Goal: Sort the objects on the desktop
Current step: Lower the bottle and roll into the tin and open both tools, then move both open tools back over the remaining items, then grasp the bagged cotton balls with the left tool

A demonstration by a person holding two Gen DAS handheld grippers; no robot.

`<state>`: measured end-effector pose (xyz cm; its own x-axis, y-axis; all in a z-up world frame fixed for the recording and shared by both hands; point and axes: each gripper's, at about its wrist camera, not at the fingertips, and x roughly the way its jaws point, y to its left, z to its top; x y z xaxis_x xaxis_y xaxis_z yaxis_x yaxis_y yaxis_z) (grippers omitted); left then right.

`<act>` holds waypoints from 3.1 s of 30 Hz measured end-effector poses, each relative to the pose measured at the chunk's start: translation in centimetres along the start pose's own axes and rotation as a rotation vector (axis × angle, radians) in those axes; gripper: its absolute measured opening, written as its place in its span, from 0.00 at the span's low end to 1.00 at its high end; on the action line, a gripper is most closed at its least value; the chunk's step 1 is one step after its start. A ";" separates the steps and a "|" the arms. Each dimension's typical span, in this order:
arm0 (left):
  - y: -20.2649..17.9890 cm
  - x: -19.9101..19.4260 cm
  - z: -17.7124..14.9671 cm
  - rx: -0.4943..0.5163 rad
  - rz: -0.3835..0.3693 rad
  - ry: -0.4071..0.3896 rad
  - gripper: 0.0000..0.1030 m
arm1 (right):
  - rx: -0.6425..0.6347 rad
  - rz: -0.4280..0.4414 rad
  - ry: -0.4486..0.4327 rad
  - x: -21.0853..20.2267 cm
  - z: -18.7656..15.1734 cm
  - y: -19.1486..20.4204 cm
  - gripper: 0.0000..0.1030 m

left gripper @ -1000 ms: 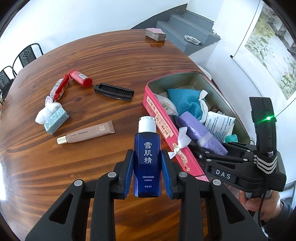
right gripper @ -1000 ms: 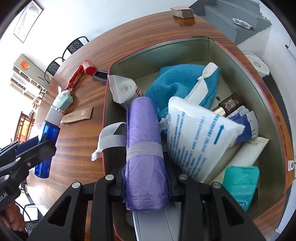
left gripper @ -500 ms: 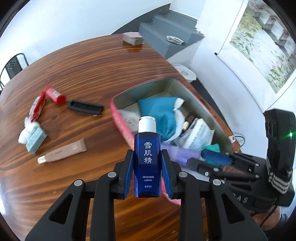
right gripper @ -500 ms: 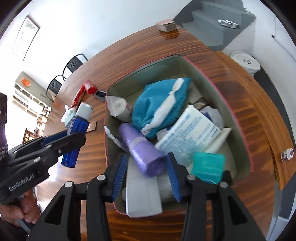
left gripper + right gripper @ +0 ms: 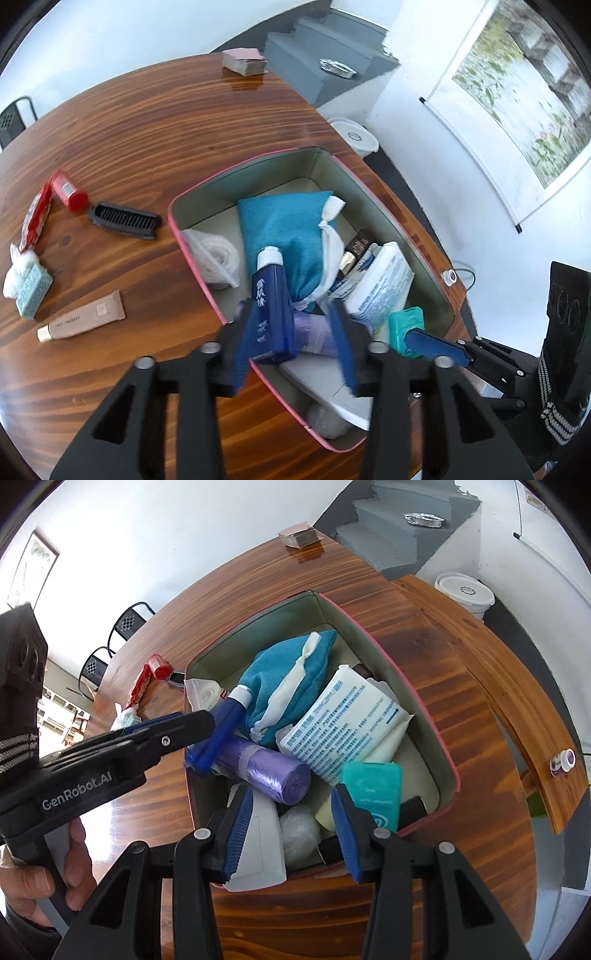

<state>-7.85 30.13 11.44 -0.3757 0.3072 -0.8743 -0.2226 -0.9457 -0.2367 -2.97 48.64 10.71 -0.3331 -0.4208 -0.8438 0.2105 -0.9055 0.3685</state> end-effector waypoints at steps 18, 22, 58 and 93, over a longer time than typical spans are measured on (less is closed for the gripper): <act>8.5 -2.4 -4.3 -0.201 0.153 0.008 0.49 | -0.121 0.028 -0.011 1.6 1.2 6.0 0.71; 10.3 -2.7 -5.7 -0.254 0.182 0.025 0.49 | -0.156 0.038 -0.001 2.1 1.2 7.6 0.74; 21.4 -5.5 -9.5 -0.435 0.252 0.041 0.67 | -0.223 0.054 0.129 8.2 0.5 15.9 0.77; 31.8 -2.6 0.8 -0.543 0.213 -0.100 0.79 | -0.248 0.005 0.139 13.4 5.0 19.7 0.77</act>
<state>-14.71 -0.62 6.50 -0.4509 0.0879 -0.8882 0.3492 -0.8984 -0.2662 -7.83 24.95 8.61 -0.2063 -0.3982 -0.8938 0.4359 -0.8552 0.2804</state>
